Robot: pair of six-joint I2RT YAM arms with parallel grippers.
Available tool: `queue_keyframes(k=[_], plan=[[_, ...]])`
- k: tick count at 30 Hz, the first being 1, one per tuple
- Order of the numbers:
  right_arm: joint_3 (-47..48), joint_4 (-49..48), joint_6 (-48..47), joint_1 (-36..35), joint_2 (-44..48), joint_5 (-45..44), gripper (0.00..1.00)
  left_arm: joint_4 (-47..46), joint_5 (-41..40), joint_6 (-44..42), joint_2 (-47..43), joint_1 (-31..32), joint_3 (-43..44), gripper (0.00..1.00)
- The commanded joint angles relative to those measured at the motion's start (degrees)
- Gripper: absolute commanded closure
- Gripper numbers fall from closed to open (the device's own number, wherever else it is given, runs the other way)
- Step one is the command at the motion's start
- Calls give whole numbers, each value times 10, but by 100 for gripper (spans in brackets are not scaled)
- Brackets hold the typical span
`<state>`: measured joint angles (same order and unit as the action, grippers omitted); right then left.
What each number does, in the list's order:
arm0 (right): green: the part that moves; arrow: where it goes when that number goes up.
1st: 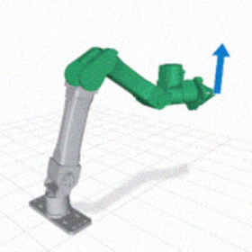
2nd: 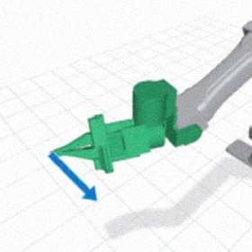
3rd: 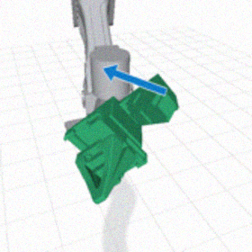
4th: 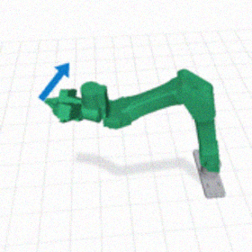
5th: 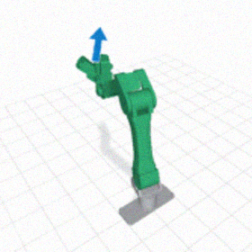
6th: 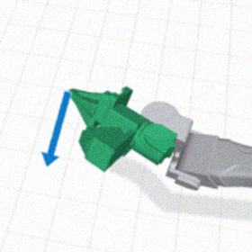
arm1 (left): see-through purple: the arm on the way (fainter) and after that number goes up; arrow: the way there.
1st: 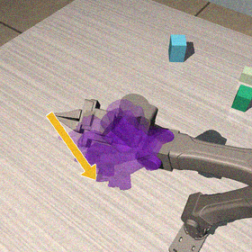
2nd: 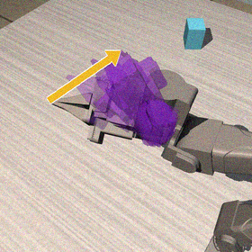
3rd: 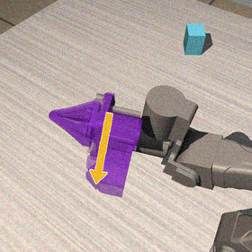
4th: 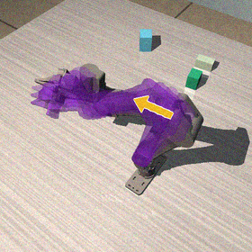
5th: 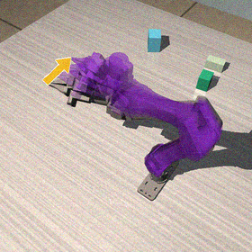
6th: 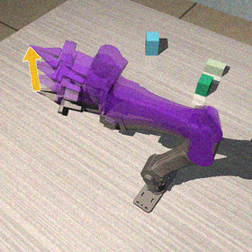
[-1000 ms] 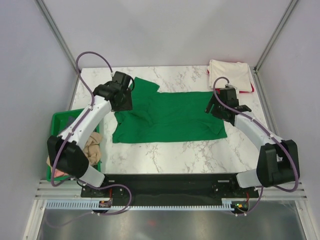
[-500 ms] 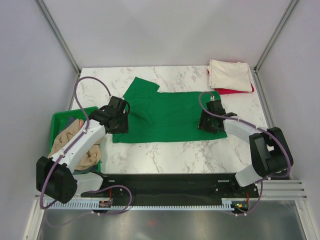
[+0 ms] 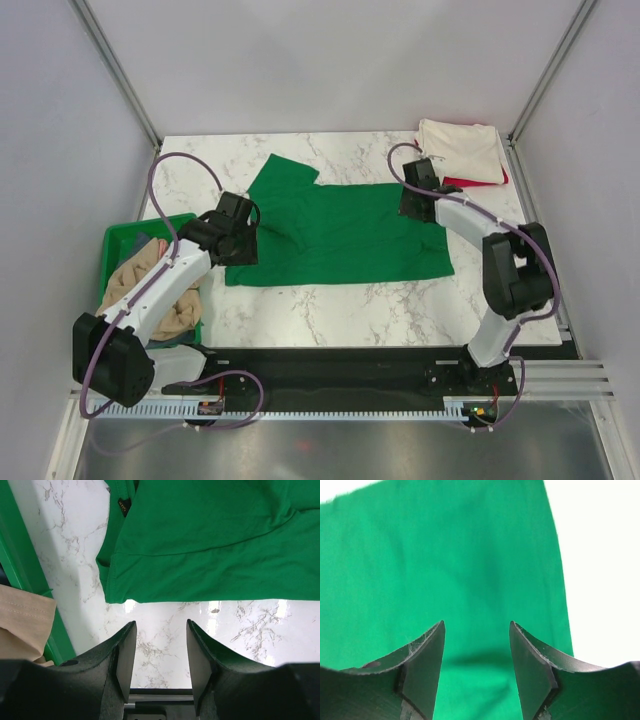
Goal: Fold and stack the t-shirts
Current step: Fold the tshirt
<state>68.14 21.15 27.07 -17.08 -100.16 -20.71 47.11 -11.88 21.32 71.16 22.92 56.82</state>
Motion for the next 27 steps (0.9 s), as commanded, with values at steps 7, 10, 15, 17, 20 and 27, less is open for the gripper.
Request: queue_keyframes(k=[7,10,15,17,20,27], plan=[[-38,-36,-20,37,94,5,30,-17,-22,-12,-5,0,-3,48],[-109,-57,-10,80,200,50,32,-17,-14,-7,-13,0,-2,48],[-191,-66,25,86,305,145,36,-17,-7,-1,-17,0,2,48],[-216,-64,37,80,307,188,40,-17,-11,-1,-18,-1,2,48],[-257,-73,41,70,309,199,57,-17,-14,-1,-17,0,0,48],[-295,-100,57,62,277,205,89,-16,-21,-1,-15,0,-2,48]])
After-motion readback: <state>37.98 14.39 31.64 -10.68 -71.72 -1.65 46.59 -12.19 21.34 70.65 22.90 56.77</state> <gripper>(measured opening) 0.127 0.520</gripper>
